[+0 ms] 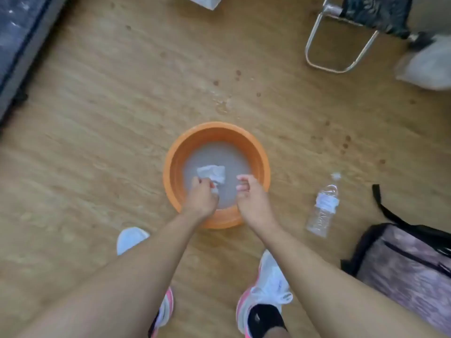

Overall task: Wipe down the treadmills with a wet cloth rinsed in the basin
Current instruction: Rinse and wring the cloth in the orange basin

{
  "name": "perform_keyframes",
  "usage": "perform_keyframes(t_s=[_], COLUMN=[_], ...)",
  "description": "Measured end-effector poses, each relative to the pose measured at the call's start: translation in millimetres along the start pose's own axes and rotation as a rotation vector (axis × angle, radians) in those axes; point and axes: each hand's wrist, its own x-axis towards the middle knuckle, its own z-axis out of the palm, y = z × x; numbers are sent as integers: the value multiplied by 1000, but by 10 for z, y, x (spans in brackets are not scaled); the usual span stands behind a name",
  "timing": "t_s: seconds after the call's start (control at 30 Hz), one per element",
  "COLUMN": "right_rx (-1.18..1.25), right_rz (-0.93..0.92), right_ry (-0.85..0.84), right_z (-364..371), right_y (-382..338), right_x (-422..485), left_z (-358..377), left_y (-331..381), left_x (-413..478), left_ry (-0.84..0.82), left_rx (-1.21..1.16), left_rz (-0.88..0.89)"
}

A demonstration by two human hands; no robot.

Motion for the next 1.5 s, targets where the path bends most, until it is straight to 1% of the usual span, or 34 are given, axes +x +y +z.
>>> perform_keyframes(t_s=[0.03, 0.1, 0.13, 0.17, 0.23, 0.3, 0.33, 0.37, 0.43, 0.47, 0.5, 0.57, 0.6, 0.7, 0.73, 0.83, 0.9, 0.97, 1.03, 1.07, 1.1, 1.13, 1.17, 1.2, 1.27, 1.3, 1.37, 1.43, 1.5], right_rx=[16, -10, -3, 7, 63, 146, 236, 374, 702, 798, 811, 699, 611, 360, 288, 78, -103, -211, -305, -412, -556, -673, -732, -736, -671, -640, -567, -505, -519], right_rz=[12, 126, 210, 246, 278, 287, 310, 342, 446, 479, 481, 454, 439, 345, 310, 233, 134, -31, -123, -154, -181, -201, -200, -208, -268, -317, -450, -563, -578], right_ry=[27, 22, 17, 25, 74, 113, 99, 65, -65, -131, -183, -245, -240, -137, -95, 23, 40, -58, -288, -393, -454, -468, -446, -399, -257, -184, -62, -13, -20], right_z=[187, 425, 538, 659, 788, 885, 913, 946, 972, 951, 926, 899, 895, 795, 725, 561, 483, 443, 402, 349, 283, 197, 115, 48, 1, -4, 7, -31, -73], right_y=[104, 251, 284, 361, 419, 407, 393, 367, 285, 237, 190, 138, 116, 87, 81, 102, 51, 27, 50, 73, 90, 77, 56, 18, -53, -93, -149, -155, -101], right_x=[259, 638, 766, 873, 906, 906, 914, 912, 905, 911, 933, 972, 1004, 1119, 1166, 1331, 1311, 1218, 1143, 1172, 1248, 1320, 1386, 1432, 1461, 1431, 1319, 1227, 1157], left_z=[147, 393, 471, 535, 602, 594, 556, 493, 353, 287, 232, 151, 115, 41, 22, 3, 17, 34, 8, -27, -55, -69, -81, -85, -79, -75, -56, -56, -30], left_y=[-128, -305, -370, -417, -407, -416, -416, -415, -434, -456, -487, -507, -497, -456, -439, -405, -373, -380, -387, -380, -373, -387, -393, -401, -421, -420, -415, -418, -503], left_x=[187, 420, 474, 531, 580, 634, 651, 648, 623, 611, 605, 585, 586, 662, 685, 753, 782, 835, 876, 874, 859, 855, 845, 836, 801, 758, 637, 487, 425], left_ry=[36, 116, 122, 150, 204, 250, 245, 230, 185, 183, 184, 171, 185, 345, 374, 347, 298, 253, 189, 131, 57, -5, -23, 2, 148, 221, 355, 471, 522], left_rx=[58, 235, 283, 276, 164, -35, -149, -273, -478, -527, -554, -601, -610, -567, -566, -627, -657, -674, -696, -705, -712, -712, -701, -673, -536, -455, -332, -191, -25], left_rz=[12, 45, 47, 50, 57, 55, 68, 78, 33, 13, 3, -29, -49, -131, -142, -184, -192, -222, -281, -316, -347, -365, -364, -347, -262, -204, -34, 135, 267])
